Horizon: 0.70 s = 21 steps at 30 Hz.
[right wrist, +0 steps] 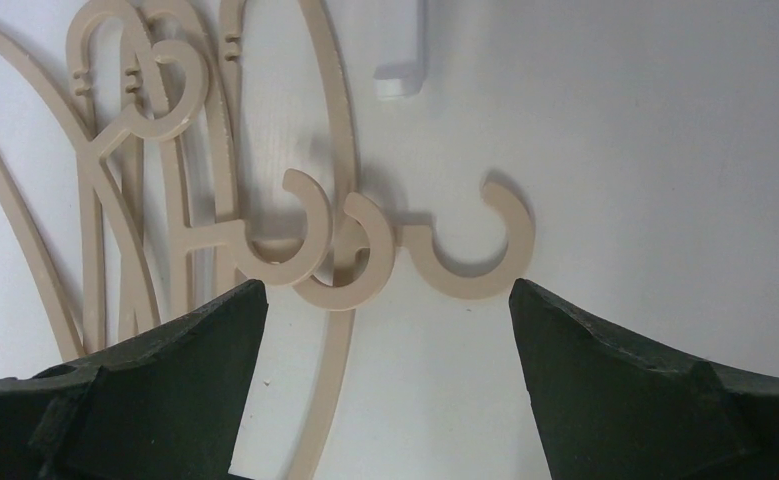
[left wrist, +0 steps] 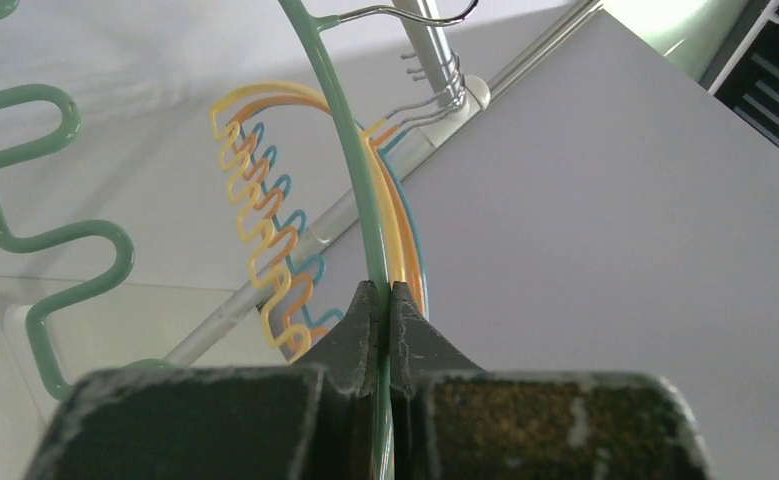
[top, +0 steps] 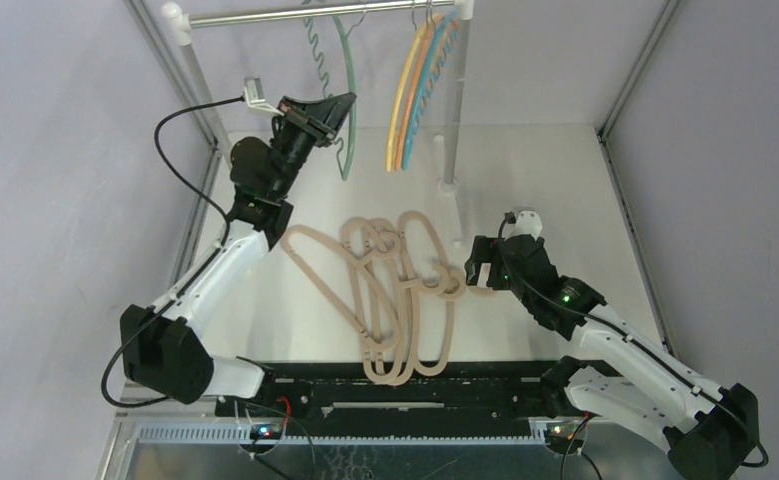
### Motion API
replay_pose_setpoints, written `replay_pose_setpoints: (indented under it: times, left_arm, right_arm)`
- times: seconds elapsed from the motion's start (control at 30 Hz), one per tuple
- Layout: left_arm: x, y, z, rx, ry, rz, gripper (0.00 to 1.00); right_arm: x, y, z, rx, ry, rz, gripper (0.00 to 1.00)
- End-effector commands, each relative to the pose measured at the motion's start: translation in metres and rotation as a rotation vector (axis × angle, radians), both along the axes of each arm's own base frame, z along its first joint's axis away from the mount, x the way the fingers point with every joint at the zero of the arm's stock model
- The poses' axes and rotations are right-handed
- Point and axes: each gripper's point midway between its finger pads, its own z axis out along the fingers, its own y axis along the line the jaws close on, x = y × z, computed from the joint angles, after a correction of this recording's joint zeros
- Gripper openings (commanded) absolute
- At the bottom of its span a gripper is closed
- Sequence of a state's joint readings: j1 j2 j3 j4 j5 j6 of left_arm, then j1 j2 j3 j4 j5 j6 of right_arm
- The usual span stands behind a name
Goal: Organize the hangers
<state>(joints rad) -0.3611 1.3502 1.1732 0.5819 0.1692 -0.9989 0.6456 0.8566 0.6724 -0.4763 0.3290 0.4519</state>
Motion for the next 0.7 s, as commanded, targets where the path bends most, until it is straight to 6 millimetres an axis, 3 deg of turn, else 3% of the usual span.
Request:
replay_pose_setpoints:
  times: [0.0, 0.23, 0.47, 0.67]
  left_arm:
    - [-0.008, 0.003, 0.054, -0.075, -0.151, -0.024, 0.0]
    - [0.015, -0.025, 0.028, -0.021, -0.074, -0.1, 0.0]
    - [0.008, -0.047, 0.014, 0.022, -0.054, -0.193, 0.0]
    - [-0.002, -0.079, 0.014, 0.085, -0.052, -0.308, 0.0]
  right_arm:
    - [0.006, 0.003, 0.018, 0.028, -0.045, 0.004, 1.0]
    - [0.006, 0.003, 0.02, 0.035, -0.05, 0.002, 1.0]
    - [0.006, 0.004, 0.018, 0.04, -0.046, 0.001, 1.0]
    - [0.007, 0.007, 0.017, 0.05, -0.042, 0.006, 1.0]
